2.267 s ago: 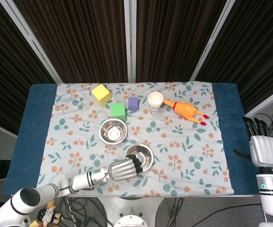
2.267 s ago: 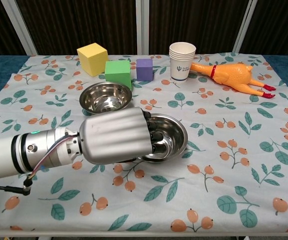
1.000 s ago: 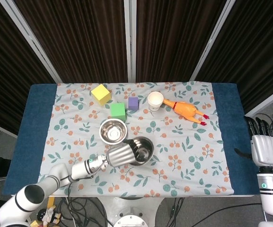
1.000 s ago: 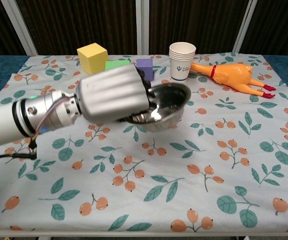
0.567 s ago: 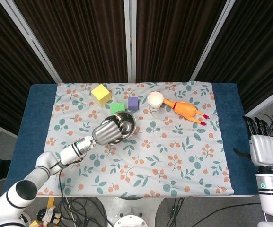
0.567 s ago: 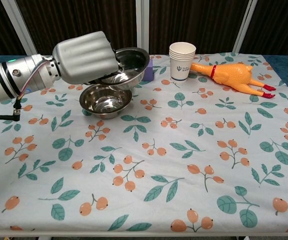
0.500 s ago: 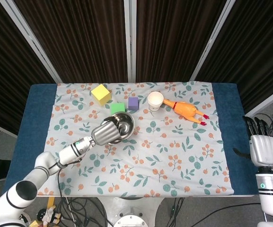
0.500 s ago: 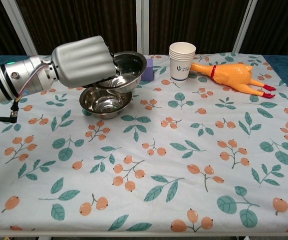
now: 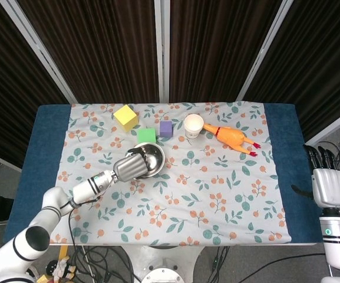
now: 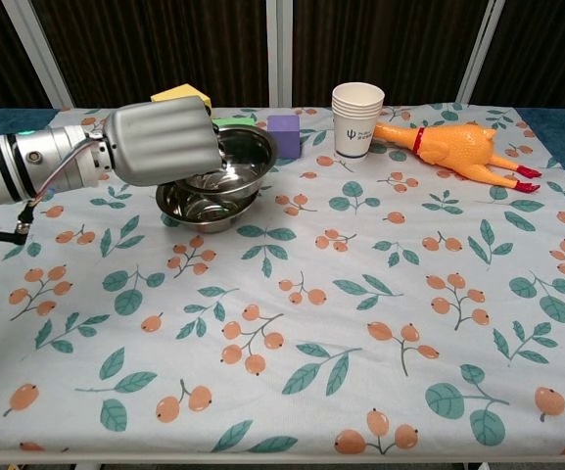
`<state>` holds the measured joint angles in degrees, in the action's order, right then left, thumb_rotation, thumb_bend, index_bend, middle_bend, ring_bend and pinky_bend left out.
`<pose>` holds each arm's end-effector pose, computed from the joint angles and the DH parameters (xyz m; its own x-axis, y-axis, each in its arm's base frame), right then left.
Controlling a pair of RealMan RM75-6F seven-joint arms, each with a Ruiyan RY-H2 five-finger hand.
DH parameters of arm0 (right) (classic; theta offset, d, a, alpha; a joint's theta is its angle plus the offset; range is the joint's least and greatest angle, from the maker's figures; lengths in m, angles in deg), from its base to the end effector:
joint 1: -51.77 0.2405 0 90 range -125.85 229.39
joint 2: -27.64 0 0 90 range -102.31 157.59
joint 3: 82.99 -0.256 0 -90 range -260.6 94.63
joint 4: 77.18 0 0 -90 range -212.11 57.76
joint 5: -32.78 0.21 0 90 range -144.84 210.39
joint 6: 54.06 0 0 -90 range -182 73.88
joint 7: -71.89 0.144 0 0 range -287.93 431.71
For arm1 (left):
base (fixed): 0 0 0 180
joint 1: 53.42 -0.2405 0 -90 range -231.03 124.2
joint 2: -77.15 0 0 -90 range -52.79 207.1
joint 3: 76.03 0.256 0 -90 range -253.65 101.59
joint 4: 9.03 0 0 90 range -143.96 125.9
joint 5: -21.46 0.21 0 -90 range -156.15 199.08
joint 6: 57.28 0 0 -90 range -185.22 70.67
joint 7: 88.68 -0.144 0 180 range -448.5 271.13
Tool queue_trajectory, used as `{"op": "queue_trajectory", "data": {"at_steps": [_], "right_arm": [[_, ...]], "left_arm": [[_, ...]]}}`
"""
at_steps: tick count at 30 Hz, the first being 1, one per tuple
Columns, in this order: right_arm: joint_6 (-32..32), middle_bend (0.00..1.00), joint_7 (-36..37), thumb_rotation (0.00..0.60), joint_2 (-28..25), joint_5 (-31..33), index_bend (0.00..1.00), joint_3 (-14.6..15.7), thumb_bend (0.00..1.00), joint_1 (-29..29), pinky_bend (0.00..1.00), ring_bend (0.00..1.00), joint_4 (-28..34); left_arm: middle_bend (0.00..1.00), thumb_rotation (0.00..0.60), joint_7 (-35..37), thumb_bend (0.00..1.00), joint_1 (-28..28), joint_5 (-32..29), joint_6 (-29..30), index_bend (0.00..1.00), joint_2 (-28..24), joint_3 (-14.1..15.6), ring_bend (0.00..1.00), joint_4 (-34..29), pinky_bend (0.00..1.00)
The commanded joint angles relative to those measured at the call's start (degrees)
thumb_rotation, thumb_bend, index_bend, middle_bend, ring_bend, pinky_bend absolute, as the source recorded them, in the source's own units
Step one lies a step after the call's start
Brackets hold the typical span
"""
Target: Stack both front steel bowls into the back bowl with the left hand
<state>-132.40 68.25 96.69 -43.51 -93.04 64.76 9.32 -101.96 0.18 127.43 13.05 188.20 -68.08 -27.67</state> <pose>-0.3098 -0.2523 0.1539 0.4226 0.0588 0.9044 -0.9063 0.0391 0.4209 -0.1513 0.3953 -0.0610 0.7443 -0.5897 0.3135 -0.1411 -0.5976 -0.7892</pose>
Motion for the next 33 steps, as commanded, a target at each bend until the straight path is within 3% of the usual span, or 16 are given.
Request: {"op": "queue_trajectory", "data": {"at_steps": [1,7,11,17,27,33], "right_arm": [[0.0,0.1,0.1,0.6,0.0,-0.1,0.02,0.0,0.0,0.0,0.03,0.0,0.0],[0.0,0.1,-0.1,0.6,0.2,-0.1,0.02,0.0,0.0,0.0,0.03,0.0,0.0],[0.0,0.1,-0.2,0.6,0.3,0.0,0.02,0.1,0.0,0.0,0.03,0.0,0.0],[-0.5,0.1,-0.3,0.6,0.1,-0.3,0.02,0.1,0.0,-0.2,0.03,0.0,0.4],[-1.6,0.1,-0.1,0.6,0.2,-1.7,0.02,0.6,0.0,-0.6,0.03,0.0,0.8],[-3.1,0.1,-0.9,0.6,0.1,-2.9,0.02,1.0,0.0,-1.1,0.03,0.0,2.3]], "left_arm": [[0.74,0.6,0.4,0.31,-0.2,-0.5,-0.7,0.75,-0.3,0.2,0.67,0.3,0.68],[0.71,0.6,3.1,0.19,-0.2,0.6,0.4,0.64,-2.1,2.1,0.65,-1.5,0.67],[0.69,0.6,2.9,0.16,0.0,0.7,2.1,0.55,-2.7,2.2,0.64,-2.6,0.67],[0.66,0.6,1.1,0.14,0.7,-0.6,2.7,0.53,-4.7,0.8,0.62,-5.4,0.65],[0.63,0.6,-7.9,0.14,-4.1,-4.6,1.1,0.52,-13.7,-0.6,0.58,-18.3,0.62],[0.57,0.6,-14.4,0.12,-9.6,-9.8,3.5,0.52,-18.9,-3.7,0.51,-29.0,0.56]]}}
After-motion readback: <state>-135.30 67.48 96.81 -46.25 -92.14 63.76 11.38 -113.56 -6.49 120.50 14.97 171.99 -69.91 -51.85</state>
